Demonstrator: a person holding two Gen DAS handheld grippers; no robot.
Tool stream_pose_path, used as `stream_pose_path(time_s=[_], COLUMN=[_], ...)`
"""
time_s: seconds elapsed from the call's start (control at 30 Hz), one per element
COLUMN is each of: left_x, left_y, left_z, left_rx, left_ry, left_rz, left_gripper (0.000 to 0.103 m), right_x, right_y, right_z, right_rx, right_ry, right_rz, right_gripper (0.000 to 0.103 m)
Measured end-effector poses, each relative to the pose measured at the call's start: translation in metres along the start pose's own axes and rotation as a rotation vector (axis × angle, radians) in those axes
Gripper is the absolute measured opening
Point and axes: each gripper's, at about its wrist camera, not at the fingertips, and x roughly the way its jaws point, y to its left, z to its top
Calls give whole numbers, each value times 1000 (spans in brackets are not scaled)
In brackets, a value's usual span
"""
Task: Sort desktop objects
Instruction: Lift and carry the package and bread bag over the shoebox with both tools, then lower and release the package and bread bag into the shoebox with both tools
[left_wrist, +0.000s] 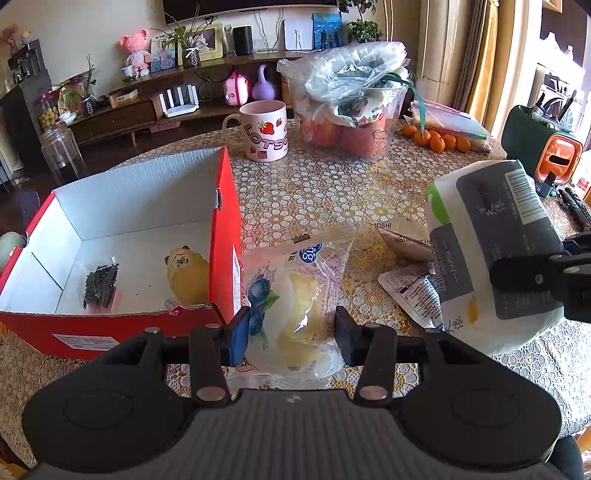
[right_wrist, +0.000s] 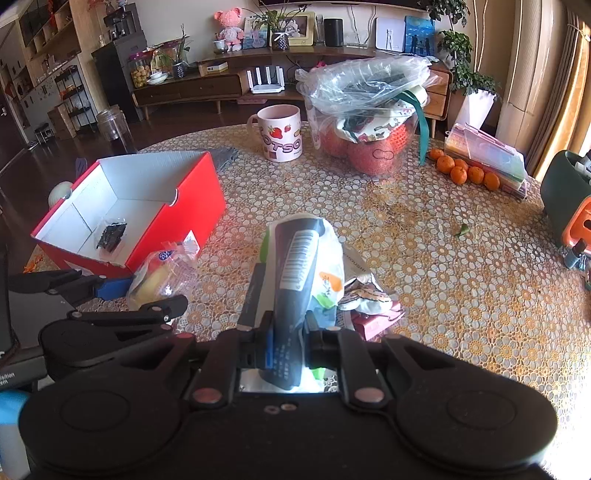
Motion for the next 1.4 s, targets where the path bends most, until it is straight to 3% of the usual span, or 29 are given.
stream_pose_path(time_s=[0.37,0.83,1.4], left_x=[-41,-55,2], left_y=[33,125,203], left_z=[21,40,34], left_rx=[-35,-183,-281], left_ry=[-94,-160,-62], left_rz=[-11,99,199], left_gripper=[46,46,46], right_x=[-8,10,74], right_y=[34,114,174], right_z=[20,66,99], right_rx=[-43,-141,-203], right_ry=[-35,-72,-41], right_rz=[16,93,119], right_gripper=[13,13,13])
